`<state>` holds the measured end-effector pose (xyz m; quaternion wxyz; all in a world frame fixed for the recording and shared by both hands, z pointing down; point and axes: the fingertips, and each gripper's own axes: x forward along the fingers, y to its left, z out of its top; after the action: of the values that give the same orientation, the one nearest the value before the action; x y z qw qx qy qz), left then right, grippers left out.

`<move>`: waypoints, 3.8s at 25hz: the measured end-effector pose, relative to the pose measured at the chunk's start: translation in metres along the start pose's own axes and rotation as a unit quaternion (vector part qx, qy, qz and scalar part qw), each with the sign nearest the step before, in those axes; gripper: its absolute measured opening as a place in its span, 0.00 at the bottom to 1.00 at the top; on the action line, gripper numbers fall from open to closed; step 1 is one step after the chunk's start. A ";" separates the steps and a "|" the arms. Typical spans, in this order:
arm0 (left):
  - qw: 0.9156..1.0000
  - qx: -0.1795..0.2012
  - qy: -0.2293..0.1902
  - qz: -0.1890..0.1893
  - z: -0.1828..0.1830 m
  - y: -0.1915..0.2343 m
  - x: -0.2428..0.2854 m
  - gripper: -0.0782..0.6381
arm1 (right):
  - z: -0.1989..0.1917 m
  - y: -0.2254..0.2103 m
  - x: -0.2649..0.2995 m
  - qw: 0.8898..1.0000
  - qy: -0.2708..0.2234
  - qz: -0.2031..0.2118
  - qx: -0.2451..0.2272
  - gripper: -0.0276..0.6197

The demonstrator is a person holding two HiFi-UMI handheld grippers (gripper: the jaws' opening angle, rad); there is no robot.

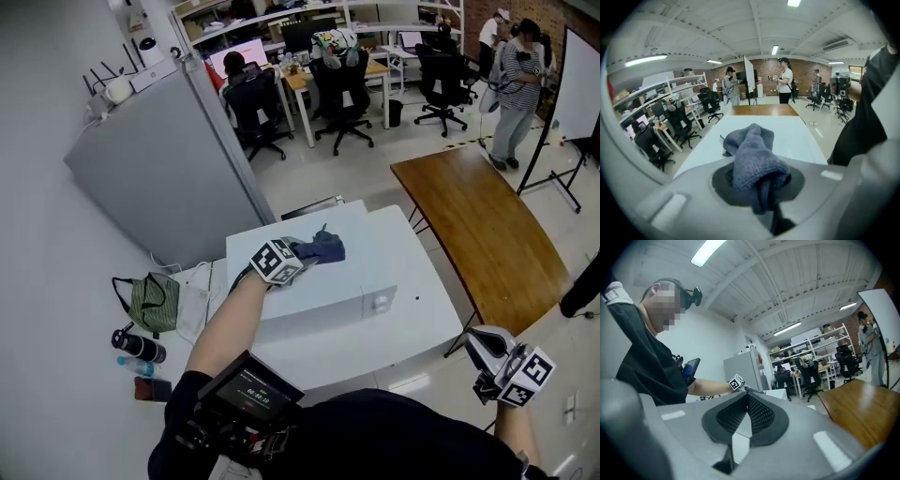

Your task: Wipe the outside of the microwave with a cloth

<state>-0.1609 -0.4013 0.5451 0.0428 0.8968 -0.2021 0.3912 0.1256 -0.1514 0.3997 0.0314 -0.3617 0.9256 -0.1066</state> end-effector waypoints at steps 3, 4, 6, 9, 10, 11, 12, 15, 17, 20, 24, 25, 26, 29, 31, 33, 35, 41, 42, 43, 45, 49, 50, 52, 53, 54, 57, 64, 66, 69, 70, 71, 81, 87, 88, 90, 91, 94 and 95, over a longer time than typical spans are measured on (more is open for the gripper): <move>0.999 -0.037 0.003 0.024 -0.084 0.014 -0.074 0.19 | -0.005 0.053 0.050 0.999 0.008 0.042 -0.013 0.05; 0.998 -0.053 0.002 0.033 -0.112 0.021 -0.100 0.19 | -0.007 0.072 0.068 0.998 0.011 0.057 -0.017 0.05; 0.995 -0.086 0.000 0.053 -0.164 0.033 -0.147 0.19 | -0.013 0.105 0.101 0.996 0.017 0.083 -0.021 0.05; 0.989 -0.124 0.017 0.080 -0.228 0.042 -0.197 0.19 | -0.020 0.138 0.134 0.994 0.025 0.110 -0.010 0.05; 0.987 -0.132 0.021 0.088 -0.242 0.043 -0.208 0.19 | -0.021 0.145 0.139 0.993 0.027 0.115 -0.007 0.05; 0.986 -0.137 0.019 0.097 -0.249 0.043 -0.217 0.19 | -0.021 0.150 0.142 0.993 0.028 0.119 -0.006 0.05; 0.985 -0.137 0.012 0.105 -0.247 0.044 -0.224 0.19 | -0.020 0.152 0.144 0.992 0.028 0.121 -0.006 0.05; 0.986 -0.110 -0.035 0.117 -0.189 0.048 -0.227 0.19 | -0.013 0.147 0.136 0.992 0.022 0.121 -0.010 0.05; 0.989 -0.079 -0.066 0.102 -0.127 0.039 -0.206 0.19 | -0.010 0.131 0.118 0.993 0.010 0.113 -0.008 0.05; 0.993 -0.030 -0.094 0.061 -0.030 0.007 -0.141 0.19 | -0.007 0.090 0.073 0.996 -0.006 0.086 -0.004 0.05; 0.994 0.026 -0.104 0.001 0.080 -0.045 -0.031 0.19 | 0.000 0.024 -0.001 0.999 -0.014 0.038 -0.001 0.05; 0.994 0.037 -0.104 -0.012 0.099 -0.057 -0.006 0.19 | 0.001 0.010 -0.017 1.000 -0.016 0.026 0.003 0.05; 0.994 0.048 -0.100 -0.023 0.113 -0.067 0.016 0.19 | 0.001 -0.003 -0.031 1.000 -0.018 0.015 0.006 0.05; 0.994 0.080 -0.060 -0.050 0.123 -0.090 0.065 0.19 | -0.001 -0.026 -0.061 1.000 -0.019 -0.008 0.015 0.05; 0.993 0.098 -0.027 -0.057 0.111 -0.096 0.081 0.19 | -0.002 -0.031 -0.071 0.999 -0.021 -0.018 0.017 0.05; 0.994 0.091 -0.015 -0.056 0.095 -0.091 0.079 0.19 | 0.000 -0.031 -0.073 0.999 -0.022 -0.022 0.017 0.05; 0.996 0.062 -0.023 -0.055 0.077 -0.081 0.062 0.19 | 0.001 -0.022 -0.066 0.999 -0.022 -0.019 0.015 0.05; 1.000 -0.006 -0.016 -0.006 -0.047 -0.029 -0.046 0.19 | -0.003 0.049 0.008 1.000 -0.006 0.023 -0.008 0.05; 0.999 -0.025 -0.019 0.004 -0.072 -0.020 -0.070 0.19 | -0.003 0.066 0.023 0.999 -0.003 0.035 -0.013 0.05; 0.999 -0.045 -0.023 0.015 -0.098 -0.011 -0.095 0.19 | -0.004 0.084 0.039 0.999 0.000 0.048 -0.019 0.05; 0.996 -0.081 -0.027 0.038 -0.149 0.005 -0.141 0.19 | -0.009 0.118 0.070 0.997 0.007 0.072 -0.027 0.05; 0.989 -0.121 0.041 0.073 -0.252 0.014 -0.207 0.19 | -0.023 0.167 0.116 0.993 0.025 0.111 -0.028 0.05; 0.987 -0.127 0.057 0.081 -0.270 0.013 -0.218 0.19 | -0.022 0.173 0.122 0.992 0.026 0.118 -0.027 0.05; 0.984 -0.138 0.050 0.103 -0.276 0.016 -0.239 0.19 | -0.016 0.178 0.126 0.992 0.025 0.125 -0.024 0.05; 0.983 -0.138 0.031 0.113 -0.263 0.019 -0.246 0.19 | -0.013 0.178 0.126 0.992 0.023 0.125 -0.025 0.05; 0.984 -0.132 0.007 0.119 -0.242 0.021 -0.250 0.19 | -0.011 0.175 0.123 0.992 0.020 0.124 -0.025 0.05; 0.989 -0.085 -0.064 0.102 -0.141 0.008 -0.225 0.19 | -0.007 0.150 0.100 0.993 0.006 0.117 -0.025 0.05; 0.992 0.028 -0.124 -0.017 0.082 -0.088 -0.031 0.19 | 0.006 0.037 -0.029 0.999 -0.015 0.033 -0.012 0.05; 0.991 0.056 -0.112 -0.049 0.115 -0.119 0.024 0.19 | 0.008 0.009 -0.070 1.000 -0.020 -0.002 -0.006 0.05; 0.990 0.091 -0.074 -0.075 0.127 -0.145 0.077 0.19 | 0.005 -0.016 -0.109 0.999 -0.027 -0.039 0.004 0.05; 0.990 0.099 -0.060 -0.079 0.124 -0.148 0.086 0.19 | 0.004 -0.018 -0.116 0.999 -0.027 -0.046 0.005 0.05; 0.990 0.103 -0.052 -0.082 0.119 -0.149 0.090 0.19 | 0.003 -0.019 -0.119 0.998 -0.027 -0.050 0.006 0.05; 0.998 -0.012 -0.044 -0.040 -0.054 -0.085 -0.058 0.19 | 0.001 0.080 0.002 0.999 -0.006 0.042 -0.023 0.05; 0.997 -0.068 -0.044 -0.004 -0.197 -0.083 -0.190 0.19 | -0.014 0.184 0.110 0.990 0.019 0.137 -0.036 0.05; 0.997 -0.068 -0.029 0.006 -0.216 -0.086 -0.204 0.19 | -0.015 0.197 0.122 0.987 0.027 0.151 -0.040 0.05; 0.998 -0.050 0.012 0.034 -0.250 -0.085 -0.227 0.19 | -0.014 0.216 0.143 0.984 0.034 0.170 -0.047 0.05; 0.998 -0.036 0.027 0.053 -0.263 -0.080 -0.235 0.19 | -0.013 0.222 0.152 0.983 0.037 0.175 -0.049 0.05; 0.993 0.043 0.019 0.111 -0.273 -0.078 -0.246 0.19 | -0.013 0.232 0.167 0.980 0.041 0.186 -0.052 0.05; 0.990 0.075 0.009 0.122 -0.265 -0.085 -0.244 0.19 | -0.014 0.231 0.167 0.980 0.040 0.188 -0.050 0.05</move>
<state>-0.4585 -0.1812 0.5594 -0.0712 0.8625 -0.2796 0.4157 -0.1525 -0.0970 0.3655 -0.0047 -0.1779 0.9818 -0.0664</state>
